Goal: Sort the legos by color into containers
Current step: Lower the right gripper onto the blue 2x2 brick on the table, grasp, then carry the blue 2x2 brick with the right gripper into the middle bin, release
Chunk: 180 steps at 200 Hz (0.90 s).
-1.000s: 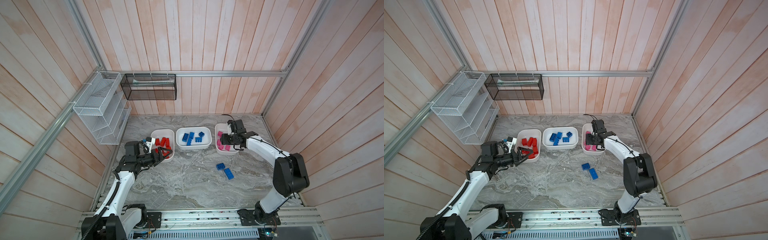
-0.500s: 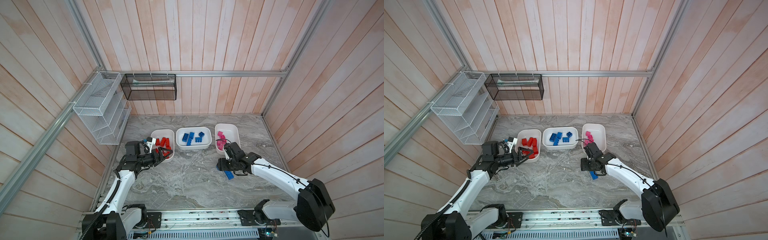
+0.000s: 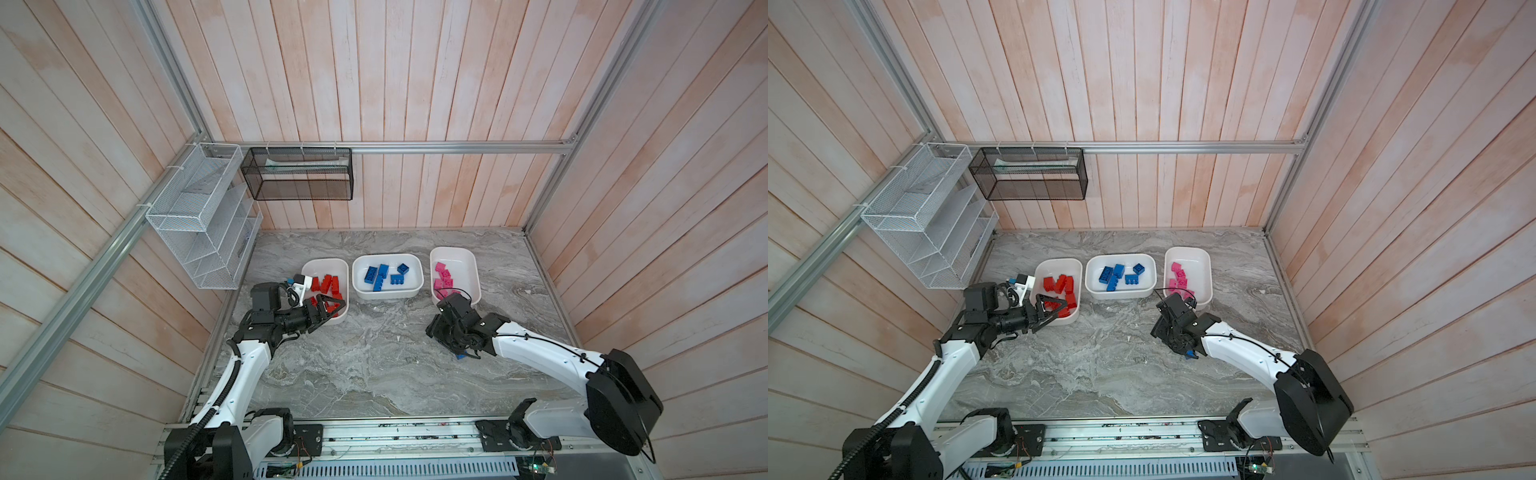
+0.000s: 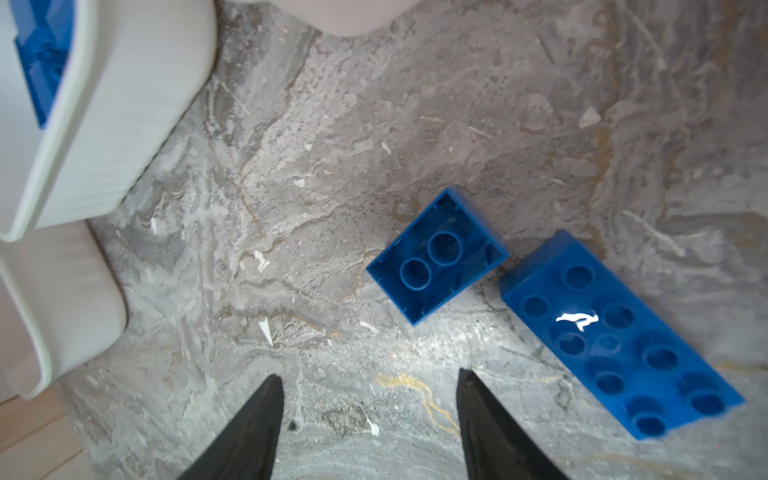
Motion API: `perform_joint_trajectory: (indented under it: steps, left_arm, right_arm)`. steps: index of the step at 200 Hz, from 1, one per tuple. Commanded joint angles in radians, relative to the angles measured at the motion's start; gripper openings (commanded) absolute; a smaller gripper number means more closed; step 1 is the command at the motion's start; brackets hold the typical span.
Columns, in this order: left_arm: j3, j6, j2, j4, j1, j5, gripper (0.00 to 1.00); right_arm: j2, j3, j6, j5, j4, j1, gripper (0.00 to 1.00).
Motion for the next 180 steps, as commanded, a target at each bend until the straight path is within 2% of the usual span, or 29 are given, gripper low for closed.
perform_joint_trajectory:
  steps: [1,69,97,138,180]
  left_arm:
    - [0.0,0.035,0.006,0.007,-0.003,0.012,0.99]
    - [0.007,0.052,-0.005,-0.02,-0.002,0.005,0.99]
    - [0.004,0.053,-0.004,-0.02,-0.003,0.005,0.99]
    - [0.001,0.052,-0.004,-0.019,-0.002,0.002,0.99]
    - [-0.001,0.054,0.0,-0.015,-0.003,0.005,0.99]
  right_arm:
    - [0.059,0.047,0.076,0.045,-0.036,0.0,0.64]
    - [0.154,0.107,0.032,0.126,-0.069,-0.046,0.6]
    - [0.176,0.117,-0.005,0.125,-0.041,-0.071,0.54]
    - [0.233,0.152,-0.063,0.125,-0.052,-0.068,0.46]
    - [0.278,0.178,-0.127,0.197,-0.111,-0.04,0.42]
